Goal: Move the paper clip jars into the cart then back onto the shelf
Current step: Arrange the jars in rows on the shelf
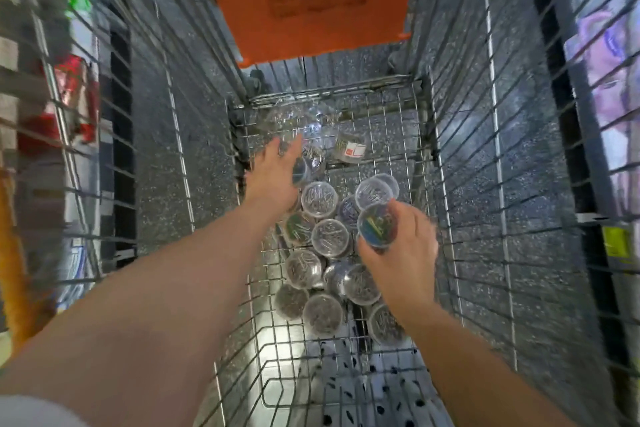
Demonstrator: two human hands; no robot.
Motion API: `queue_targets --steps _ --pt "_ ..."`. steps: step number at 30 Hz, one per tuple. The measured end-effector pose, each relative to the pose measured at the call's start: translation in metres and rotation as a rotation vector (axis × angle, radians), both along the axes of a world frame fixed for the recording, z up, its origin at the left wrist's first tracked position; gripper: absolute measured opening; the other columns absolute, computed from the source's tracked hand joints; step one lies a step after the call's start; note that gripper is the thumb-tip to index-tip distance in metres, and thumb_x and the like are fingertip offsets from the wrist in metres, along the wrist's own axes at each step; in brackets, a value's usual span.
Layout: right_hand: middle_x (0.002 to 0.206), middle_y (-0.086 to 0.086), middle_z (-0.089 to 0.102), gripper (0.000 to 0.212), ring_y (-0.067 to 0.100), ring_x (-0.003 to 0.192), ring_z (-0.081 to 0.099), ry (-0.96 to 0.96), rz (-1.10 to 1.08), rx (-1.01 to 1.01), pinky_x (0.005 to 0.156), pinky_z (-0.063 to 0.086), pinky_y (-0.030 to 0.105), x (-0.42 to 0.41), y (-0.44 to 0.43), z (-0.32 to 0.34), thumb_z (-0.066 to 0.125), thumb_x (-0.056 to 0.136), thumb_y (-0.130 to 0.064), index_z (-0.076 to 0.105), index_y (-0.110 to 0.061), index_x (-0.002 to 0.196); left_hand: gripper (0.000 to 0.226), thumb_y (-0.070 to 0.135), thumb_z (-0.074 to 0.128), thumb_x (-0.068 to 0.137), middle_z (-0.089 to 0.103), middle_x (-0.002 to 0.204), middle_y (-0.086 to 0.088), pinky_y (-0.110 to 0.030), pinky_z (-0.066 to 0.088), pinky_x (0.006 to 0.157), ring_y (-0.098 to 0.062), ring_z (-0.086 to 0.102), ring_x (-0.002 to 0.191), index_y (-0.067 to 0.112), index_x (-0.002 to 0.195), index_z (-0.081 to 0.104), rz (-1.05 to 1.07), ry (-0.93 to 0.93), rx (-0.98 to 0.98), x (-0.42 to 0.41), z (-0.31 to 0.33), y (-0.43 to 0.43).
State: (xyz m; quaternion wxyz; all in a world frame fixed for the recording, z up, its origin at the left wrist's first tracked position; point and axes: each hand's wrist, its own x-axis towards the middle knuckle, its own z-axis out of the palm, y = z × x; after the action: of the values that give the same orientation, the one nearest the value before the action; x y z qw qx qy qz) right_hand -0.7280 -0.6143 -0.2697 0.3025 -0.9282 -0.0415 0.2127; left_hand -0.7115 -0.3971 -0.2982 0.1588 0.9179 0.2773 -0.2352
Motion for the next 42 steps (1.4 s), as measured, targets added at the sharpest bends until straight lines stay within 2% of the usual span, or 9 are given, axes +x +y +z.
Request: queue_targets --steps 3,7,15,18,22,27,32,37,42 --pt "0.136 -0.006 0.038 0.073 0.013 0.129 0.030 0.060 -0.013 0.018 0.111 0.028 0.044 0.003 0.000 0.000 0.071 0.077 -0.040 0.034 -0.027 0.138 0.089 0.009 0.068 0.081 0.009 0.155 -0.008 -0.049 0.037 0.105 -0.036 0.030 0.135 0.037 0.146 0.014 -0.022 0.059 -0.074 0.006 -0.007 0.002" --pt "0.138 -0.009 0.035 0.074 0.013 0.131 0.030 0.115 -0.030 0.035 0.111 0.029 0.046 0.006 0.001 0.000 0.070 0.076 -0.042 0.031 -0.031 0.139 0.074 0.011 0.067 0.082 0.033 0.139 -0.017 -0.027 0.047 0.077 -0.027 0.058 0.100 0.030 0.143 0.029 -0.031 0.029 -0.100 0.004 -0.010 0.004" --pt "0.132 -0.007 0.037 0.068 0.014 0.114 0.048 0.049 0.007 0.093 0.096 0.047 0.038 0.015 0.004 0.030 0.072 0.076 -0.036 0.035 -0.028 0.133 0.065 0.037 0.067 0.081 0.040 0.130 -0.011 -0.041 0.050 0.079 -0.030 0.056 0.101 0.023 0.134 0.031 0.090 -0.292 0.017 0.004 0.041 -0.009" --pt "0.127 -0.010 0.037 0.066 0.009 0.105 0.050 -0.005 0.011 0.144 0.091 0.046 0.029 0.018 0.008 0.054 0.072 0.078 -0.036 0.036 -0.029 0.132 0.065 0.036 0.072 0.077 0.046 0.123 -0.009 -0.033 0.045 0.081 -0.026 0.054 0.099 0.017 0.128 0.036 0.156 -0.462 -0.025 0.006 0.075 -0.020" --pt "0.119 -0.013 0.038 0.063 0.009 0.102 0.050 -0.090 0.032 0.233 0.090 0.050 0.031 0.017 0.012 0.093 0.073 0.076 -0.035 0.038 -0.031 0.128 0.060 0.028 0.072 0.077 0.041 0.125 -0.008 -0.027 0.044 0.083 -0.022 0.053 0.099 0.015 0.124 0.038 0.055 -0.531 -0.161 -0.001 0.124 -0.030" --pt "0.111 -0.018 0.033 0.059 0.002 0.097 0.045 -0.208 0.072 0.317 0.086 0.039 0.017 0.016 0.011 0.160 0.072 0.079 -0.032 0.041 -0.028 0.128 0.059 0.019 0.072 0.076 0.033 0.120 -0.004 -0.017 0.034 0.078 -0.014 0.043 0.094 0.012 0.126 0.040 -0.044 -0.663 -0.206 -0.020 0.207 -0.035" --pt "0.115 -0.016 0.036 0.062 0.006 0.103 0.047 -0.385 0.132 0.431 0.086 0.040 0.022 0.016 0.004 0.245 0.073 0.076 -0.033 0.044 -0.025 0.131 0.064 0.019 0.075 0.072 0.033 0.114 0.002 0.003 0.022 0.079 -0.004 0.036 0.094 0.013 0.126 0.042 -0.024 -0.847 -0.163 -0.048 0.301 -0.040" --pt "0.111 -0.012 0.042 0.062 0.008 0.102 0.048 -0.561 0.243 0.560 0.083 0.036 0.021 -0.001 -0.016 0.336 0.074 0.075 -0.033 0.045 -0.022 0.129 0.070 0.022 0.077 0.071 0.034 0.112 0.003 -0.003 0.023 0.083 -0.009 0.042 0.100 0.010 0.131 0.043 -0.030 -0.976 -0.060 -0.087 0.391 -0.069" --pt "0.111 -0.013 0.047 0.065 0.001 0.099 0.045 -0.641 0.383 0.674 0.081 0.032 0.015 -0.036 -0.051 0.405 0.074 0.075 -0.039 0.045 -0.022 0.130 0.070 0.027 0.075 0.075 0.042 0.124 0.001 -0.012 0.028 0.086 -0.009 0.043 0.114 0.024 0.135 0.041 0.090 -1.105 -0.012 -0.147 0.458 -0.119"
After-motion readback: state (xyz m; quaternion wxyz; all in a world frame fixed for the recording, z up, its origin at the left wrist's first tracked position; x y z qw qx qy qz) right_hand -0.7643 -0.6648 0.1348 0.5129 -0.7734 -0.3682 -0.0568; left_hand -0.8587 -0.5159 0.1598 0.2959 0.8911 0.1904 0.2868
